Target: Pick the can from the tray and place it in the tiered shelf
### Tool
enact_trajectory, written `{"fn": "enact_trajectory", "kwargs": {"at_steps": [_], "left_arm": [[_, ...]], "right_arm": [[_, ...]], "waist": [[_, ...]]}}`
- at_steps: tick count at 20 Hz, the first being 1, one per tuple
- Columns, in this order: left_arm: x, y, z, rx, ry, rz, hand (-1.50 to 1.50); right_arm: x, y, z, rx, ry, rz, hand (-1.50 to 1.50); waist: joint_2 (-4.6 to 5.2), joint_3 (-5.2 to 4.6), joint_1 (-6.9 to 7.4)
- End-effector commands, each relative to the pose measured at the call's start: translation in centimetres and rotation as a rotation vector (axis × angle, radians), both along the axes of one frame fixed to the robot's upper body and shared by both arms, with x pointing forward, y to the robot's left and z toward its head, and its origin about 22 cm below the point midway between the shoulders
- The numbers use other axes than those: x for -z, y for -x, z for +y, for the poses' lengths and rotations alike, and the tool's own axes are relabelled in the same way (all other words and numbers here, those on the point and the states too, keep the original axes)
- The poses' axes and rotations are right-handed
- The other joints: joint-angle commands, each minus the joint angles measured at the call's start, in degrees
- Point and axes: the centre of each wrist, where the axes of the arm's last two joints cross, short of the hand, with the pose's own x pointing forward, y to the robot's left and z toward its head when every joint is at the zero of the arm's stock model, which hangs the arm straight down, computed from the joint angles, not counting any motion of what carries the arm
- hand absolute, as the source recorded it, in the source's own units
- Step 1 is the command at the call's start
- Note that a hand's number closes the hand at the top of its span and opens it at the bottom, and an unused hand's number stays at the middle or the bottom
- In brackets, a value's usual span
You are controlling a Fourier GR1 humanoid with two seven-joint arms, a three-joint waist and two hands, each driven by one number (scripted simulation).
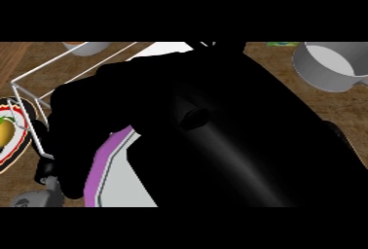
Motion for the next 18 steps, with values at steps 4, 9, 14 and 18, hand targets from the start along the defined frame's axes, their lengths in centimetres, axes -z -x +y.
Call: {"fn": "enact_trajectory", "kwargs": {"at_steps": [4,9,14,18], "left_arm": [[2.8,1.4,0.4,0.006,0.020,0.062,0.00],[1.5,0.4,0.3,0.010,-0.001,0.064,0.00],[1.6,0.8,-0.4,0.003,0.024,0.054,0.00],[1.5,0.3,-1.4,-0.014,-0.008,0.048,0.00]], "right_arm": [[-6.7,-4.2,2.7,0.034,0.044,0.046,1.50],[-6.3,-7.9,3.6,0.014,0.129,0.063,1.50],[-4.3,-9.9,5.8,0.006,0.166,0.035,1.50],[-2.6,-12.2,6.8,0.036,0.162,-0.004,1.50]], "waist": [[0.53,-0.29,0.25],[0.59,-0.21,0.19],[0.63,-0.21,0.24],[0.73,-0.20,0.45]]}}
